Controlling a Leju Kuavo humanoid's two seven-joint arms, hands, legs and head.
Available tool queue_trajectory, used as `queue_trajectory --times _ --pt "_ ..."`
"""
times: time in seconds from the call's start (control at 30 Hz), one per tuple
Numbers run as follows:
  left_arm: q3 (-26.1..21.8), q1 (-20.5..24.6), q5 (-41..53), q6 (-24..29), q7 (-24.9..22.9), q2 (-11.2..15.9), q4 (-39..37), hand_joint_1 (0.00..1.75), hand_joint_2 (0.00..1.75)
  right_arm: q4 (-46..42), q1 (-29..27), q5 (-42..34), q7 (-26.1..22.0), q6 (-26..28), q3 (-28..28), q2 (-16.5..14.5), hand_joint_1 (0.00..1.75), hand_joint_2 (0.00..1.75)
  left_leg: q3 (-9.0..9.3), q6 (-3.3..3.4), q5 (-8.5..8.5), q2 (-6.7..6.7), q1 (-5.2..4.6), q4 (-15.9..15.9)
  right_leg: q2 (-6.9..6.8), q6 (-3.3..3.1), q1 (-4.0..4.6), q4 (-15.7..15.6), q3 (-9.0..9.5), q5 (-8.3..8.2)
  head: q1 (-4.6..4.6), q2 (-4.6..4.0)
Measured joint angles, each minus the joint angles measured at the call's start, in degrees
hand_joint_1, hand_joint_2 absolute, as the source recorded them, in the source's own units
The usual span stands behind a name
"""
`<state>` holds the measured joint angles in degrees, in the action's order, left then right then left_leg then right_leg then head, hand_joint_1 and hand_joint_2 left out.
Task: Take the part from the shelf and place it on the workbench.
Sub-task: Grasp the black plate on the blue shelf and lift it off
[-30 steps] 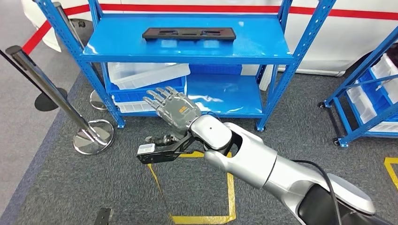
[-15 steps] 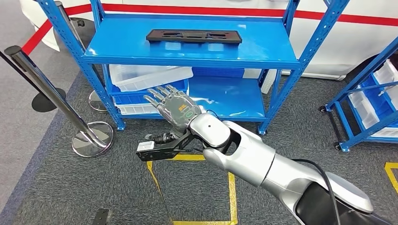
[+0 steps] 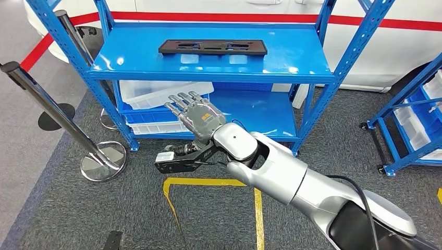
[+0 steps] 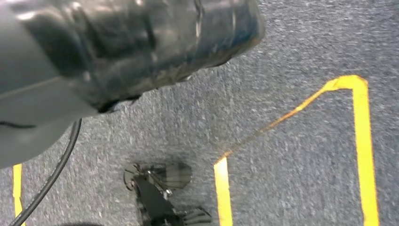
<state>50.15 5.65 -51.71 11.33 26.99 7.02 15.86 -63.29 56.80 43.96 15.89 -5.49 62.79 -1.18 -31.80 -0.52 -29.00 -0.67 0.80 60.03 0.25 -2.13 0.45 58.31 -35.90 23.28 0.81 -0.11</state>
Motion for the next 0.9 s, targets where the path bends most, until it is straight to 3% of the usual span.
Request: queue_trajectory --times 0.07,0.13,0.17,0.2,0.27,0.33,0.37,0.5,0.57,0.67,0.7,0.73,0.8,0.83,0.87,0.9 --pt "0.03 0.11 0.06 0.05 -0.10 -0.01 0.01 0.00 0.00 0.25 0.26 -0.09 0.01 -0.06 0.00 -0.32 0.00 0.00 -2.84 -0.35 -1.97 0.18 0.11 5.24 -0.04 -0.46 -0.08 -0.44 1.01 0.33 0.07 0.00" --pt "0.07 0.11 0.10 0.06 -0.28 0.02 0.00 0.00 0.00 0.72 0.26 0.02 0.33 -0.04 0.00 -0.66 0.00 0.00 -7.42 -0.69 -4.03 0.21 0.14 11.81 -0.05 -0.76 0.03 -0.45 1.57 0.94 0.09 0.00" --pt "0.09 -0.01 0.09 0.08 -0.38 0.03 -0.01 0.00 0.00 1.05 0.17 0.12 0.66 0.02 0.00 -0.78 0.00 0.00 -9.10 -0.84 -4.00 0.22 0.16 13.36 0.00 -0.78 0.07 -0.43 1.95 1.32 0.09 0.00" --pt "0.10 -0.16 0.08 0.10 -0.45 0.05 -0.01 0.00 0.00 1.40 0.09 0.24 1.03 0.10 0.00 -0.88 0.00 0.00 -9.79 -0.90 -2.86 0.23 0.17 12.90 0.06 -0.75 0.08 -0.42 2.41 1.73 0.09 0.00" --pt "0.10 -0.35 0.06 0.15 -0.50 0.07 -0.02 0.00 0.00 2.11 0.03 0.53 1.71 0.33 0.00 -1.07 0.00 0.00 -8.61 -0.85 2.56 0.29 0.21 6.63 0.14 -0.51 0.07 -0.34 3.59 2.73 0.09 0.00" --pt "0.14 -0.28 0.06 0.16 -0.51 0.08 -0.04 0.00 0.00 2.88 0.09 0.98 2.46 0.73 0.00 -1.31 0.00 0.00 -6.75 -0.42 5.71 0.38 -0.06 0.34 0.12 -0.01 0.16 -0.16 4.32 3.64 0.09 0.00" --pt "0.17 -0.23 0.07 0.18 -0.51 0.08 -0.06 0.00 0.00 3.26 0.10 1.21 2.97 0.95 0.00 -1.45 0.00 0.00 -6.28 0.00 6.10 0.41 -0.22 -1.18 0.11 0.31 0.22 -0.10 4.40 4.00 0.06 0.00" --pt "0.22 -0.30 0.08 0.27 -0.60 0.08 -0.08 0.00 0.00 4.77 0.42 1.49 4.74 1.81 -0.03 -1.66 0.00 0.00 -4.81 1.62 5.25 0.36 -0.09 -2.10 0.10 1.52 0.29 1.69 4.36 5.18 -0.01 0.00" --pt "0.23 -0.17 0.11 0.32 -0.69 0.08 -0.08 0.00 0.00 5.73 0.65 1.50 5.10 2.02 -0.13 -1.66 0.00 0.00 -3.83 2.11 4.75 0.33 0.03 -2.26 0.03 2.21 -0.01 6.56 1.72 6.88 -0.07 0.00" --pt "0.26 -0.05 0.17 0.34 -0.87 0.10 -0.10 0.00 0.00 7.65 0.54 1.48 5.46 2.17 -0.29 -1.66 0.00 0.00 -2.67 2.32 3.66 0.30 0.06 -2.18 -0.01 2.72 -0.55 15.39 -4.90 9.41 -0.13 0.00" --pt "0.26 -0.11 0.19 0.34 -0.92 0.10 -0.10 0.00 0.00 8.25 0.48 1.48 5.56 2.20 -0.32 -1.65 0.00 0.00 -2.15 2.28 3.19 0.27 0.08 -2.14 -0.01 2.74 -0.66 15.61 -6.03 8.88 -0.14 0.00" --pt "0.27 -0.18 0.20 0.34 -0.97 0.09 -0.10 0.00 0.00 8.73 0.44 1.48 5.62 2.23 -0.33 -1.64 0.00 0.00 -1.53 2.20 2.69 0.25 0.12 -2.10 -0.01 2.69 -0.73 13.88 -6.19 7.19 -0.14 0.00" --pt "0.29 -0.24 0.24 0.34 -1.03 0.08 -0.10 0.00 0.00 9.50 0.42 1.48 5.63 2.31 -0.37 -1.64 0.00 0.00 -0.25 1.84 1.59 0.23 0.17 -2.05 -0.01 2.39 -0.69 6.89 -4.63 1.56 -0.14 0.00" --pt "0.30 -0.21 0.26 0.34 -1.05 0.07 -0.10 0.00 0.00 9.81 0.44 1.48 5.62 2.36 -0.38 -1.64 0.00 0.00 0.26 1.62 1.15 0.21 0.16 -2.00 0.00 2.21 -0.57 3.93 -3.89 -0.48 -0.11 0.00" --pt "0.31 -0.17 0.28 0.34 -1.06 0.05 -0.10 0.00 0.00 10.06 0.45 1.47 5.62 2.38 -0.39 -1.64 0.00 0.00 0.58 1.42 0.85 0.19 0.14 -1.96 0.01 2.07 -0.46 2.04 -3.45 -1.66 -0.09 0.00" --pt "0.32 -0.14 0.30 0.34 -1.07 0.04 -0.10 0.00 0.00 10.22 0.46 1.46 5.62 2.40 -0.39 -1.64 0.00 0.00 0.71 1.29 0.70 0.17 0.11 -1.92 0.02 1.99 -0.36 1.39 -3.38 -1.82 -0.07 0.00"
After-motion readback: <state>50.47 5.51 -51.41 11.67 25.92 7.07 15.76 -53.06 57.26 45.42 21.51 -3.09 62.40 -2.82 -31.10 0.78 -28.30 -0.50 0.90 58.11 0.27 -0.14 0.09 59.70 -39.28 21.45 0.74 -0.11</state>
